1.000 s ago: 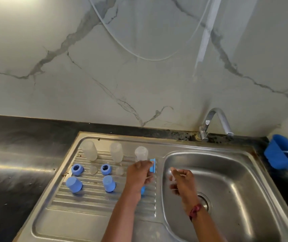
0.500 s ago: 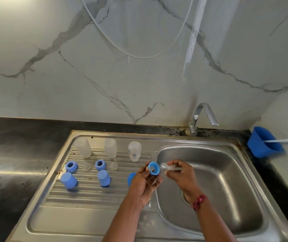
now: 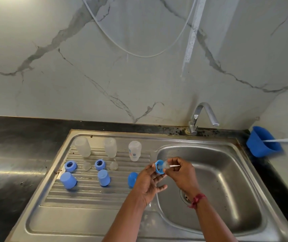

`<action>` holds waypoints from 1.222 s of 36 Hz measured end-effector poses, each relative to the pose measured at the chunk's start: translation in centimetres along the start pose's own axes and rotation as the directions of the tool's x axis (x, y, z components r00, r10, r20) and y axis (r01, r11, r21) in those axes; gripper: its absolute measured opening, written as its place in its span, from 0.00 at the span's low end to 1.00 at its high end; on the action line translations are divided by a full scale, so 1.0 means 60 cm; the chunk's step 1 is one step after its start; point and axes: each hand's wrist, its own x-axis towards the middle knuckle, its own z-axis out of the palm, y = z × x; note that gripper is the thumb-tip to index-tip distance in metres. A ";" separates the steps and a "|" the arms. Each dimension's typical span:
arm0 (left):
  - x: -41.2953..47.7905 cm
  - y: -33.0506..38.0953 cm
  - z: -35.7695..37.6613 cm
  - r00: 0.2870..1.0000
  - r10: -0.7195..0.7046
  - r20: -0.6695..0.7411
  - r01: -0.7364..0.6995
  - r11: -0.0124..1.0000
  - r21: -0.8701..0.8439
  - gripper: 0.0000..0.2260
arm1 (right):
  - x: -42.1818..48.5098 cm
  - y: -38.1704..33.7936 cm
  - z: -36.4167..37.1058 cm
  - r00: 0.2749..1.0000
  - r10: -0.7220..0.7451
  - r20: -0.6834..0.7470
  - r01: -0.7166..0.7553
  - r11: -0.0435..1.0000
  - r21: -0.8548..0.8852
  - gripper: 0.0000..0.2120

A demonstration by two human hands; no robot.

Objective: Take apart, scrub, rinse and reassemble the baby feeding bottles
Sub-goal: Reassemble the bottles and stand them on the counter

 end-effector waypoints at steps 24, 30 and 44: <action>-0.014 -0.010 -0.003 0.993 -0.110 -0.044 0.114 0.987 0.112 0.13 | -0.007 0.017 0.011 0.994 -0.110 0.027 0.113 0.960 -0.256 0.21; -0.007 -0.018 0.000 0.993 -0.117 -0.035 0.121 0.981 0.154 0.16 | 0.004 0.035 -0.001 0.999 -0.008 -0.039 0.002 0.986 -0.166 0.13; -0.013 -0.027 0.039 0.996 0.051 -0.077 0.012 0.754 0.657 0.06 | -0.001 0.056 -0.007 0.991 0.128 0.042 -0.119 0.977 -0.177 0.09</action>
